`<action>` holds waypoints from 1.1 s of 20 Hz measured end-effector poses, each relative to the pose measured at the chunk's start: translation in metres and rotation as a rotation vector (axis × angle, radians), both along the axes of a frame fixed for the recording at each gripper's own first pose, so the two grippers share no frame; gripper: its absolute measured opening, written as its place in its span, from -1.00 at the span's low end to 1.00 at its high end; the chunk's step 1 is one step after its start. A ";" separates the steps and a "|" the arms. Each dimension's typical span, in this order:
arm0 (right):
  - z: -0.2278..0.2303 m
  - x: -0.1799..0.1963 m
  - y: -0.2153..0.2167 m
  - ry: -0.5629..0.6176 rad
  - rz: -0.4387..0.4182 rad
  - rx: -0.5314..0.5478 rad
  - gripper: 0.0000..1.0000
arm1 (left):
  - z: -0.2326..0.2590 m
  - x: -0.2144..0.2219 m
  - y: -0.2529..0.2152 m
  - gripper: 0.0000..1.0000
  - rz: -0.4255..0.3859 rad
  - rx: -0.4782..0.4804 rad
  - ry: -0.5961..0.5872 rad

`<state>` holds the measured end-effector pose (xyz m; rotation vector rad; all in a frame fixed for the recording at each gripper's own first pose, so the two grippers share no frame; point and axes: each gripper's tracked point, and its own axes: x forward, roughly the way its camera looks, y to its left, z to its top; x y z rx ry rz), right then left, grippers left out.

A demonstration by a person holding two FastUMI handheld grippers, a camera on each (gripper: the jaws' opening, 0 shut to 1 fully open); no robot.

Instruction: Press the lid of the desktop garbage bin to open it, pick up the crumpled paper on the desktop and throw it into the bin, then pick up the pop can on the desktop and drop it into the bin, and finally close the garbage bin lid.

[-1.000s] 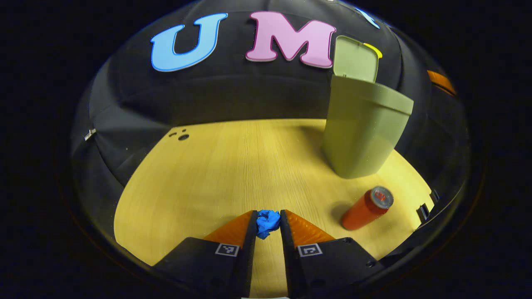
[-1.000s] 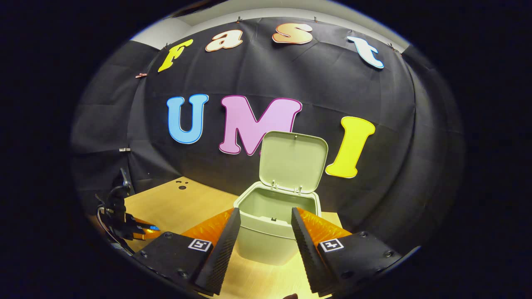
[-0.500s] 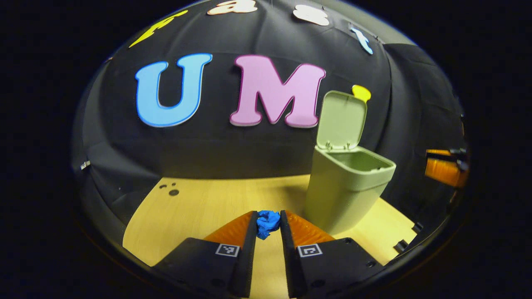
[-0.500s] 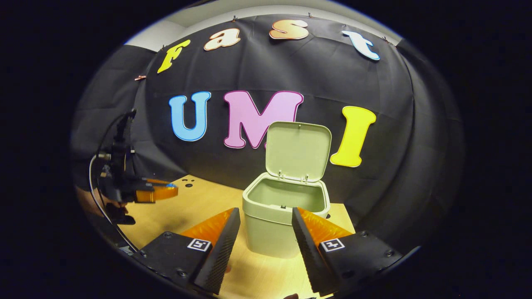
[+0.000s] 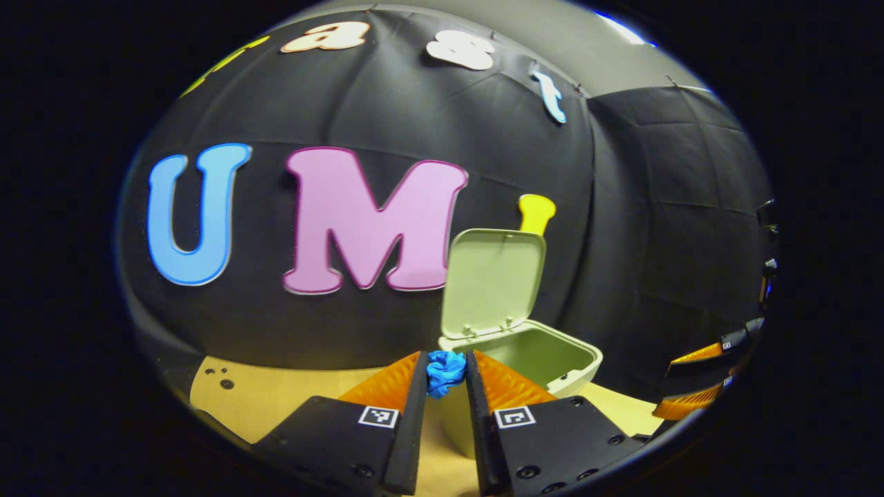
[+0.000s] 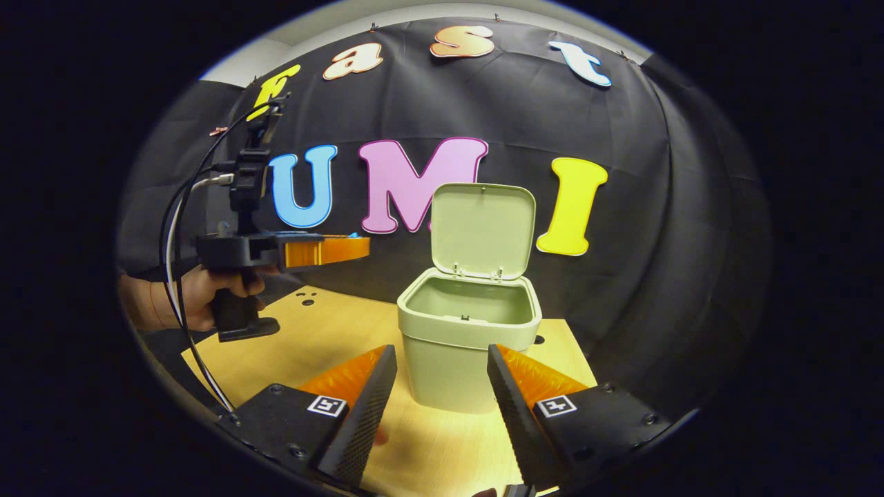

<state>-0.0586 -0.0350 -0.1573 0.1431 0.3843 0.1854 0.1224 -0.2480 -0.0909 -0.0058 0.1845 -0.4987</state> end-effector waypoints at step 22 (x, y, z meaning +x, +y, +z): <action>-0.014 -0.028 -0.065 0.043 -0.153 -0.037 0.68 | -0.065 0.030 -0.099 0.21 -0.157 0.076 0.095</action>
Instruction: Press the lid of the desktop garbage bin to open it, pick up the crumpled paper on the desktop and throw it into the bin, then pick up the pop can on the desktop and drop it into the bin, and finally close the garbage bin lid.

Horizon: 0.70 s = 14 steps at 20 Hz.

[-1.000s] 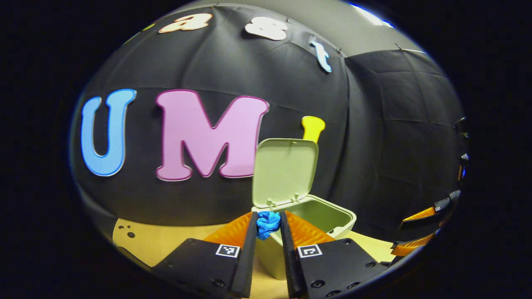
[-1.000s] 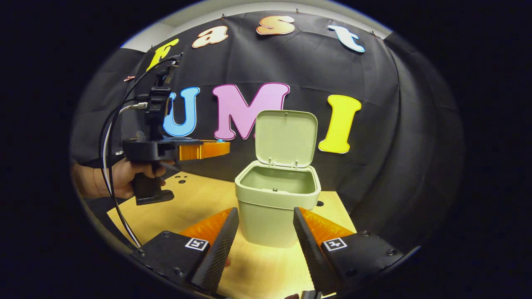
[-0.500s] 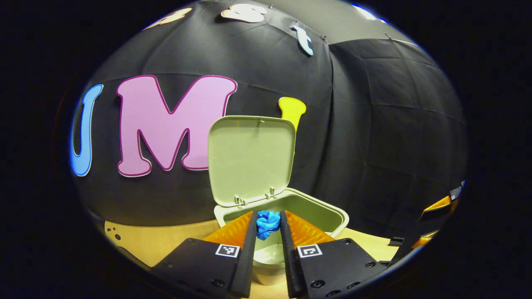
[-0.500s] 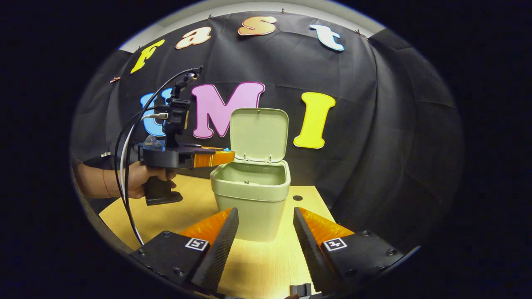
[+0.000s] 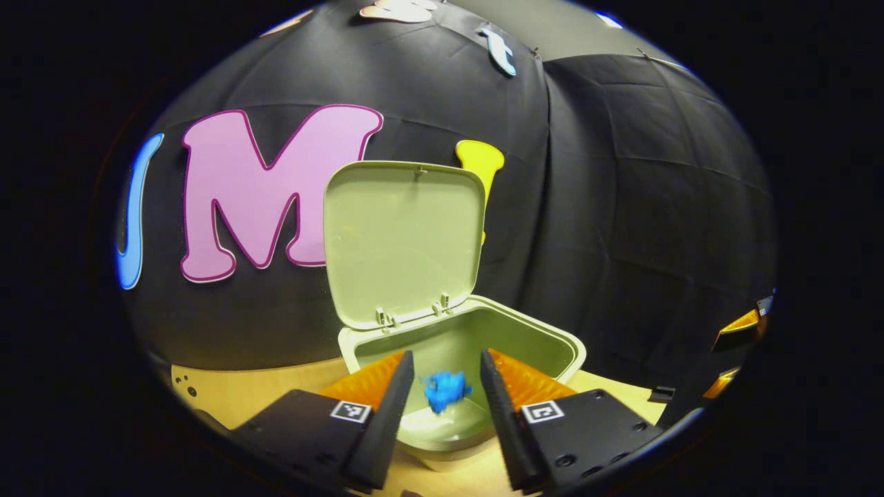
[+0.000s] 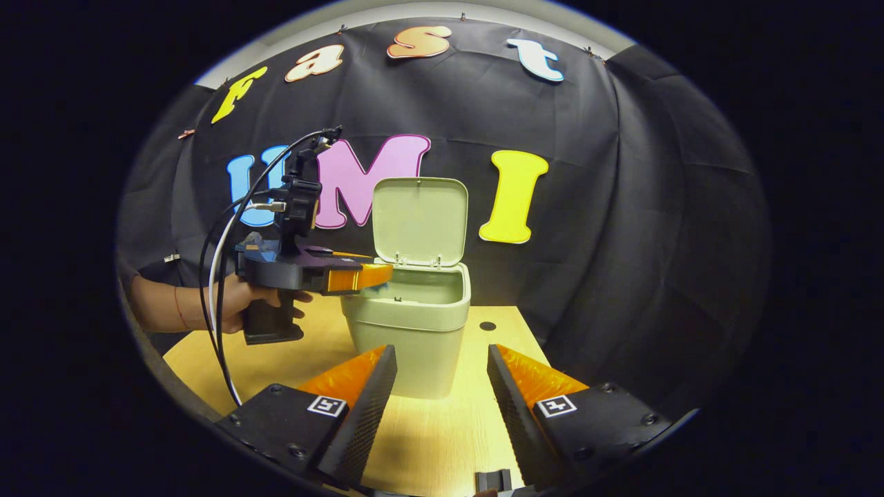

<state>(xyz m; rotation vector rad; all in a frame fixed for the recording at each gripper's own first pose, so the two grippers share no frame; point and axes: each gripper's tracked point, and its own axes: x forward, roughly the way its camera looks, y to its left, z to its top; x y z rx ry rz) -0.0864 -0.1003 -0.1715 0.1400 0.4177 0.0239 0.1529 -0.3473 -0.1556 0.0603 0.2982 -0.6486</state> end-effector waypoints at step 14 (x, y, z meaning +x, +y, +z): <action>-0.002 0.009 0.079 0.002 0.188 0.065 0.85 | 0.047 -0.032 0.094 0.87 0.184 -0.036 -0.069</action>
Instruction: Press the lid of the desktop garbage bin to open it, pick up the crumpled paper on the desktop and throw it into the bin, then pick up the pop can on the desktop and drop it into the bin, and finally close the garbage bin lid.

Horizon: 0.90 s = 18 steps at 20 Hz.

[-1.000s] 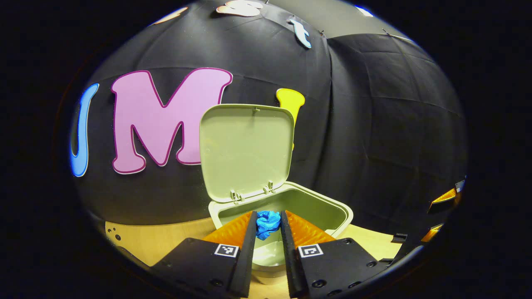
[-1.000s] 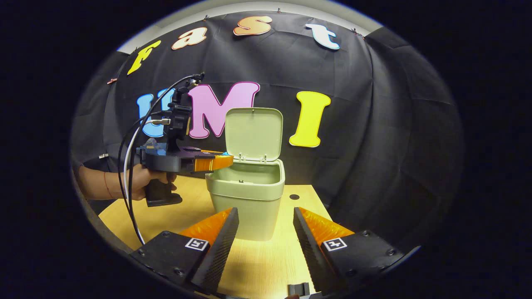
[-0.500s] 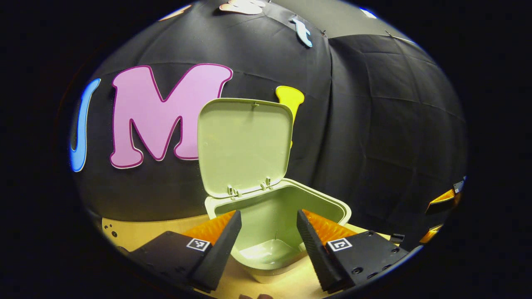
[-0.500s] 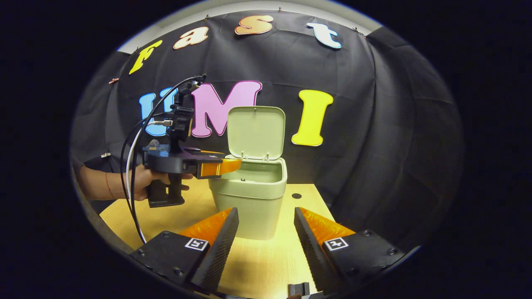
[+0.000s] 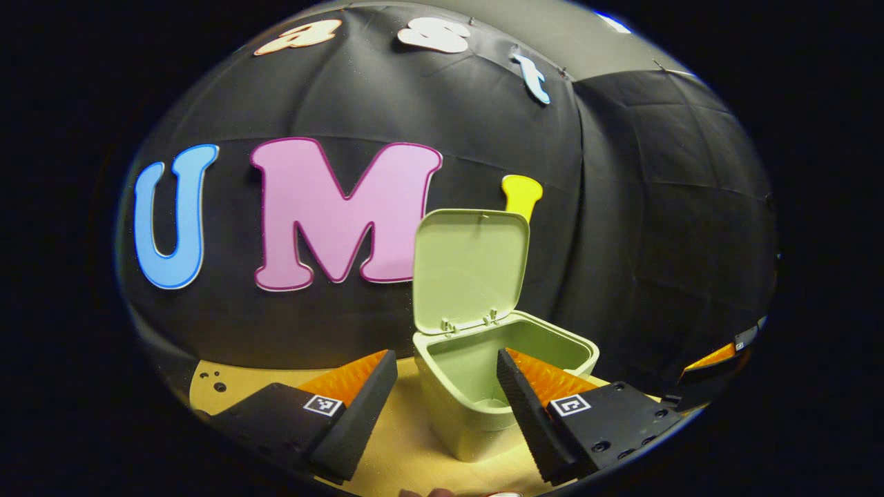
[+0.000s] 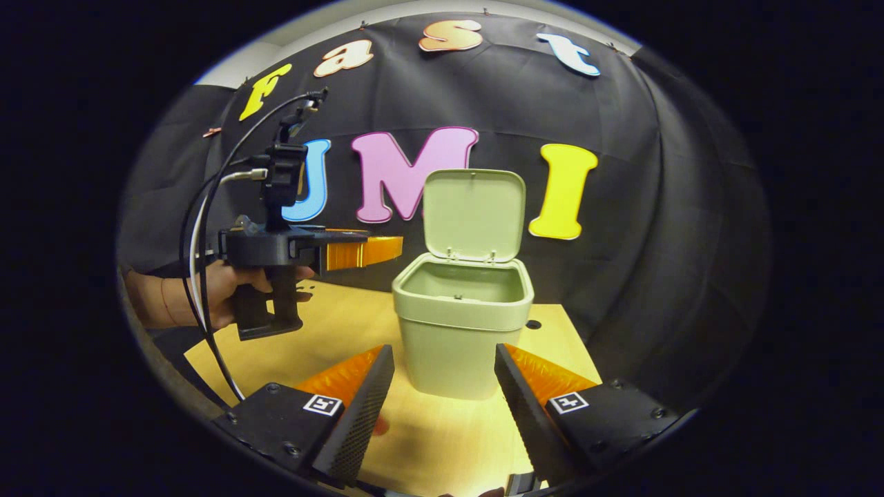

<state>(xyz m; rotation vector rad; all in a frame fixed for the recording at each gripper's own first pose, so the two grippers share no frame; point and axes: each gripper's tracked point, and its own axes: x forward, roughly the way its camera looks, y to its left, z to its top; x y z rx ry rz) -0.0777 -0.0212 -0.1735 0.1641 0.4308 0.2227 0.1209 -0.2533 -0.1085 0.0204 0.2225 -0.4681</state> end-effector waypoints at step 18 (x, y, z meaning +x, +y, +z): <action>-0.117 -0.031 0.129 0.221 0.303 -0.044 0.86 | -0.011 -0.106 0.201 0.87 0.291 0.062 0.050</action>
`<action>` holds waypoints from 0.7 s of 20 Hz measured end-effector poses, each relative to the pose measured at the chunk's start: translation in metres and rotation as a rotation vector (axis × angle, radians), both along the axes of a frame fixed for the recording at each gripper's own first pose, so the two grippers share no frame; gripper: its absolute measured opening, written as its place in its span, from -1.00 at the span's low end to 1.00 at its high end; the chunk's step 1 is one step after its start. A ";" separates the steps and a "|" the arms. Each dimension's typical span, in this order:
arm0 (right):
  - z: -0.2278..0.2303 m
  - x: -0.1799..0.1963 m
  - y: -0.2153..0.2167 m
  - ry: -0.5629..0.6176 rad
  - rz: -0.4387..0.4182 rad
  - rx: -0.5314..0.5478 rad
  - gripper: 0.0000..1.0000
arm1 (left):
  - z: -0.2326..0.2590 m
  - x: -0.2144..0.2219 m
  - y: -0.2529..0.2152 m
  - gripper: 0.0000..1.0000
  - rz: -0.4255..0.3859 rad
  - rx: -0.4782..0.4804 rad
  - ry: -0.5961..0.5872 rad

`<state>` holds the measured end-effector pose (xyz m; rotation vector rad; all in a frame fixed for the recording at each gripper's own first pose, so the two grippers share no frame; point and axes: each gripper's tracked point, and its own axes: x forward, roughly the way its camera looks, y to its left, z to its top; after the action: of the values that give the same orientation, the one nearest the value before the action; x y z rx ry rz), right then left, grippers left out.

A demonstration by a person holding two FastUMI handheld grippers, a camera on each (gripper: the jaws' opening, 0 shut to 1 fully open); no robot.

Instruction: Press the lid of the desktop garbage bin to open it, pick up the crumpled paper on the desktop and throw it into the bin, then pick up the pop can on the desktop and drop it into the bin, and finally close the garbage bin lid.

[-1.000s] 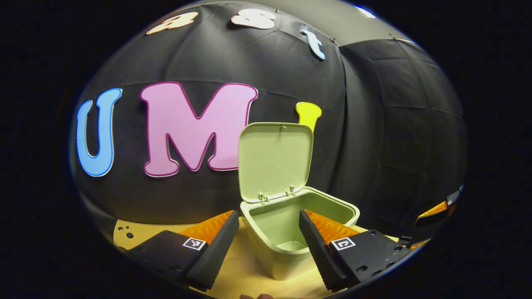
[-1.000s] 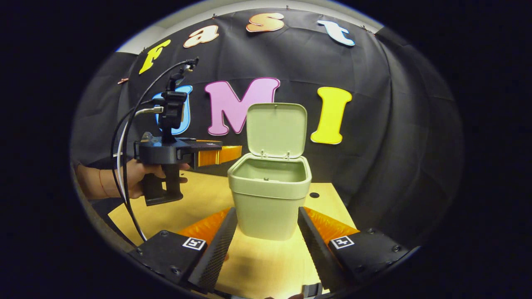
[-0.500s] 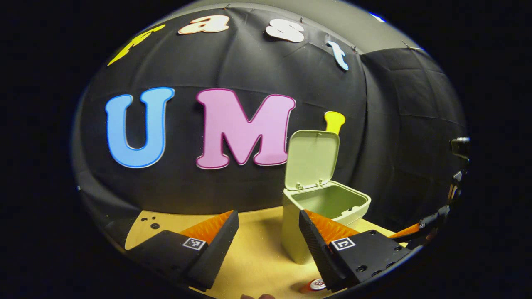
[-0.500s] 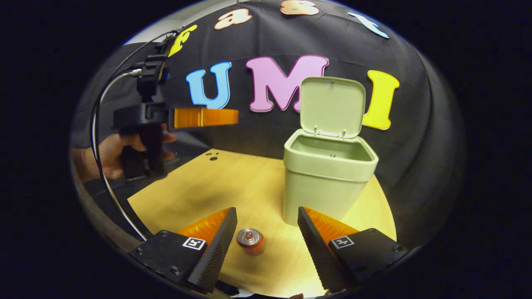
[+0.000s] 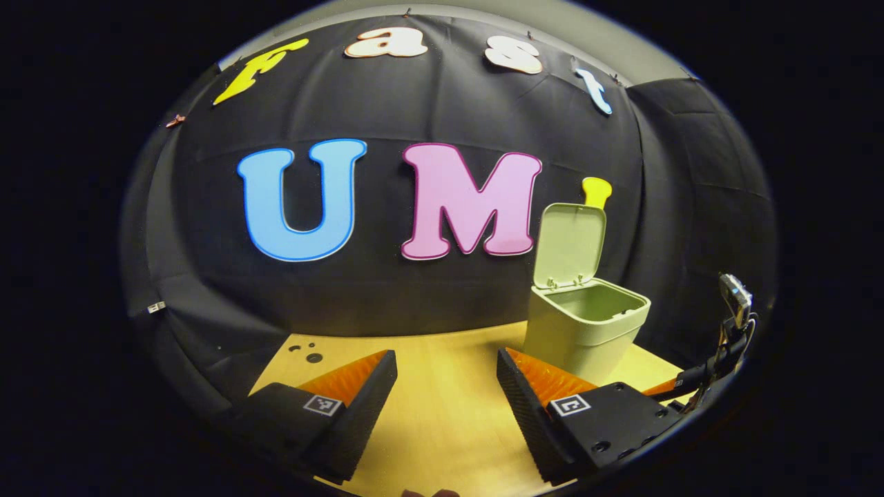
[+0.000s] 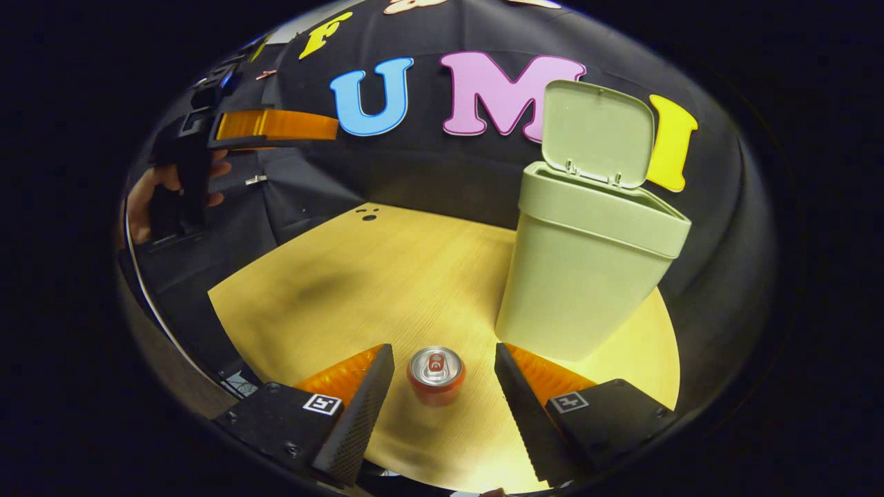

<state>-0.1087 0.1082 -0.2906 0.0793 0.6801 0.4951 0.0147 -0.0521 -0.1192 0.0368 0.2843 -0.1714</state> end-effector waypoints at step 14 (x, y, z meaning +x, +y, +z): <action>-0.083 -0.006 0.030 0.184 0.078 -0.094 0.65 | -0.021 -0.029 0.056 0.87 0.112 -0.029 0.060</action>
<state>-0.1144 0.1384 -0.3735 0.0096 0.8887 0.5339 -0.0138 0.0039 -0.1403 -0.0128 0.3426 -0.0650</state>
